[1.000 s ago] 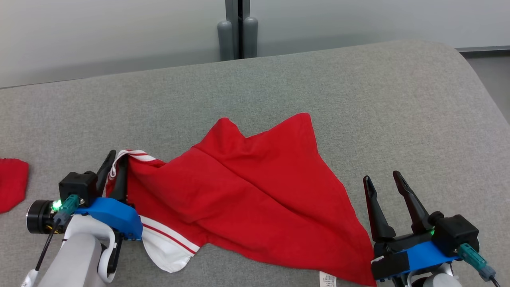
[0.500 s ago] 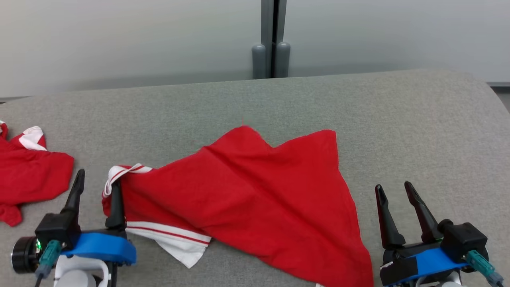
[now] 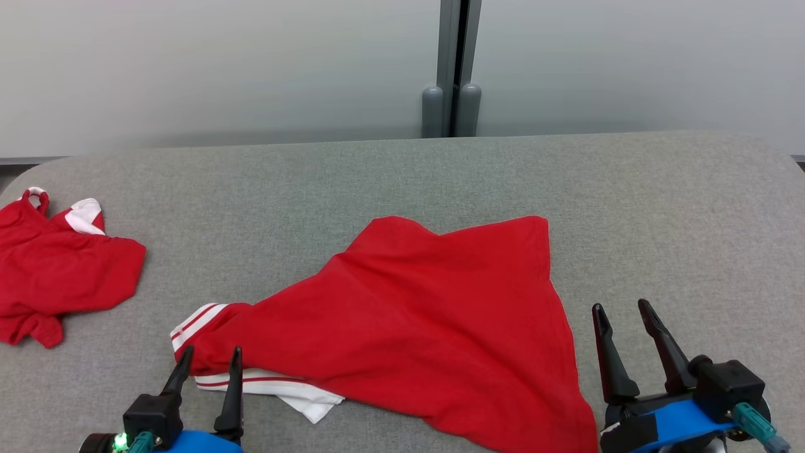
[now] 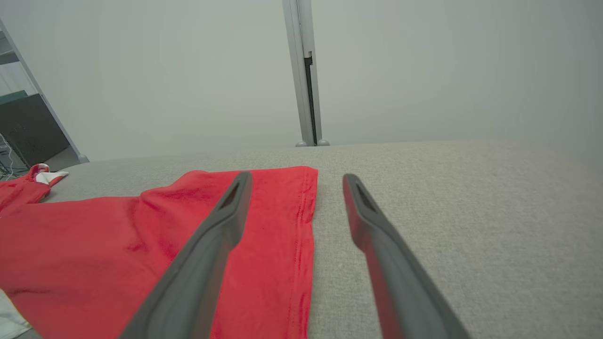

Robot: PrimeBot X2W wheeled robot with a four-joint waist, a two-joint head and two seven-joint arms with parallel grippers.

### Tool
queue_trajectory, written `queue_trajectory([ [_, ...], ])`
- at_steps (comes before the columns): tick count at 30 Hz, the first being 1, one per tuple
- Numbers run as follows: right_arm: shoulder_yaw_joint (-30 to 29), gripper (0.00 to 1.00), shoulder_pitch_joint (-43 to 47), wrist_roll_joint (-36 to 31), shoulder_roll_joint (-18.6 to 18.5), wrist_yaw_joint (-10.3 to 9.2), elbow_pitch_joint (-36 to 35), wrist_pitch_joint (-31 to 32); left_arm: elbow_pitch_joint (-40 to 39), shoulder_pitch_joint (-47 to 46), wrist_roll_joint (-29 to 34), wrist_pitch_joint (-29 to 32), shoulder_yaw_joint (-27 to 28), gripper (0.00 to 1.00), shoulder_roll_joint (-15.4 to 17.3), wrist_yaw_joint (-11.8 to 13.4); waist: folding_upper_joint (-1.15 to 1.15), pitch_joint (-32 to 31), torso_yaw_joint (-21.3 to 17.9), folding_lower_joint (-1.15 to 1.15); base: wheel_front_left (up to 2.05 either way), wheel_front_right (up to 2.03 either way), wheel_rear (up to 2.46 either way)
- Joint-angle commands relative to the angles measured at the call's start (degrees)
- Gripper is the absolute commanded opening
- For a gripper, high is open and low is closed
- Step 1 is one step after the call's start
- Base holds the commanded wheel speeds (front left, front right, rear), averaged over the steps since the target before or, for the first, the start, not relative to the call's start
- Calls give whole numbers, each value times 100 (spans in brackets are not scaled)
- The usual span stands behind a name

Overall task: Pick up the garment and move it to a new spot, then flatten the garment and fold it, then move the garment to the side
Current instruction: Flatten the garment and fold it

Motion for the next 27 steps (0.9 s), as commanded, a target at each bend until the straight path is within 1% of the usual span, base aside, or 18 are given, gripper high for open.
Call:
queue_trajectory([
  [1,10,100,79,4,-12,1,13,-22,-28,-13,23,-26,42,100,-22,-31,0,-16,-8,0,0,0,0],
  [7,-87,100,180,19,-12,1,29,-22,-564,197,116,-26,514,100,-241,90,0,-126,39,0,0,0,0],
  [14,-228,100,288,17,-12,1,67,-22,-1534,551,370,-25,1182,100,-460,231,0,-240,120,0,0,0,0],
  [16,-270,100,311,30,-11,1,72,-22,-1754,644,453,-21,1306,100,-506,220,0,-256,139,0,0,0,0],
  [19,-330,100,347,47,-13,1,103,-22,-1981,806,605,-21,1342,100,-581,167,0,-278,165,0,0,0,0],
  [27,-386,100,440,70,-13,1,205,-22,-2083,1069,721,-21,1517,100,-680,82,0,-296,188,0,0,0,0],
])
